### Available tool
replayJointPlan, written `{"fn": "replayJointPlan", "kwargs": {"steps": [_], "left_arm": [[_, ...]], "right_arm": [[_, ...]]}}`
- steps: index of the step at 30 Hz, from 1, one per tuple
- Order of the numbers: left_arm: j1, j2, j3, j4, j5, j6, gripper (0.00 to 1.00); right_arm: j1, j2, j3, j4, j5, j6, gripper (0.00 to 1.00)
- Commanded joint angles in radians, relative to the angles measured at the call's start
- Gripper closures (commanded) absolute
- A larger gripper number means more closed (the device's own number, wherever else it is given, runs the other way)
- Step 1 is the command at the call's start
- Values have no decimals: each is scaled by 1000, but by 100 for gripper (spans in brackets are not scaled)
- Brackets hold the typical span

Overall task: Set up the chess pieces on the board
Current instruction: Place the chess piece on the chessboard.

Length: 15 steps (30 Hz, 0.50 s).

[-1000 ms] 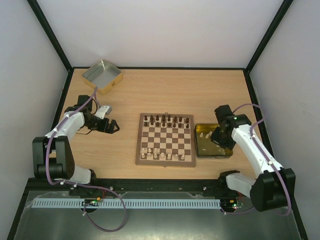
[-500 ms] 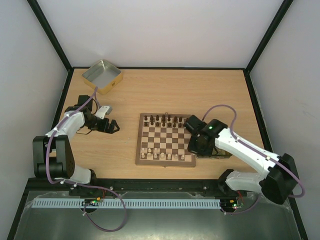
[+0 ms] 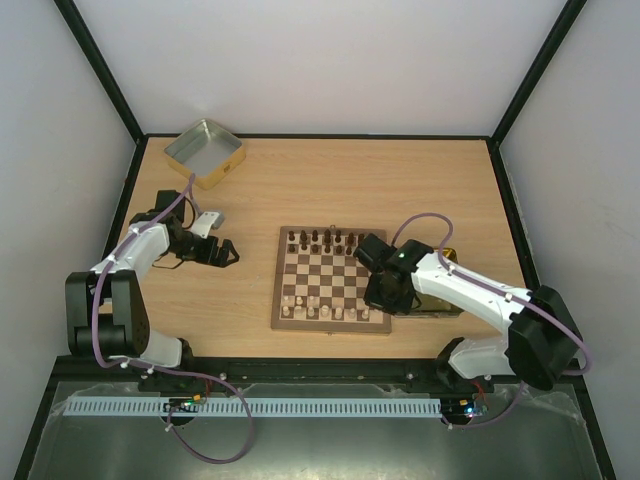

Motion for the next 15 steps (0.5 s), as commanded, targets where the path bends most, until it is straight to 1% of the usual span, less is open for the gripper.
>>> {"fn": "replayJointPlan", "kwargs": {"steps": [1, 15], "left_arm": [[6, -1, 23, -19, 8, 6, 1], [8, -3, 24, -19, 9, 7, 1]], "right_arm": [[7, 12, -21, 3, 12, -7, 95], [19, 25, -51, 33, -22, -15, 93]]}}
